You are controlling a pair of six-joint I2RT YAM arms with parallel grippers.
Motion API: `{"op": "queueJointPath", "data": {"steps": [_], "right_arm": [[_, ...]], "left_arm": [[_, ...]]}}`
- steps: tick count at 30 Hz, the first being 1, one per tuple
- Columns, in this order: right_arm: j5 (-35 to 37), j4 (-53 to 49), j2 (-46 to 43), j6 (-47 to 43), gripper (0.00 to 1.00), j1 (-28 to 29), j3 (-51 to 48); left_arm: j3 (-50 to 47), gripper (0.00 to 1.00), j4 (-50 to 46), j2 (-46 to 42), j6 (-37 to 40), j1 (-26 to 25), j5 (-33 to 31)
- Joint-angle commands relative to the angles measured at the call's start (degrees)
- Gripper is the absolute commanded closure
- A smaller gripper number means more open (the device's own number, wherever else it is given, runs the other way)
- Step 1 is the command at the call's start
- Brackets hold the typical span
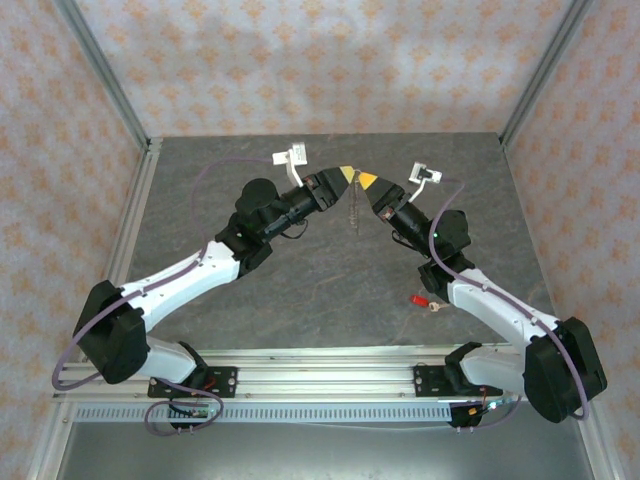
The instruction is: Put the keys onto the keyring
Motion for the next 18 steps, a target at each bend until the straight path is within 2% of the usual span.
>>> {"op": "queueJointPath", "data": {"steps": [1,15,18], "right_arm": [[-1.1,4.27,-0.34,0.13,1.0,0.4,-0.23],[-0.86,3.78,-0.39,-0.13,1.0,0.4,-0.58],[-0.71,3.61,-0.45,-0.22,1.0,0.4,-0.76]], "left_arm": [[2.21,0.69,2.5,1.05,0.17,-0.76,1.29],[2.36,0.78,2.42,1.56,0.59,-1.25,0.73],[2.15,0.83,2.19,1.25,0.58,-1.25,-0.1]]}}
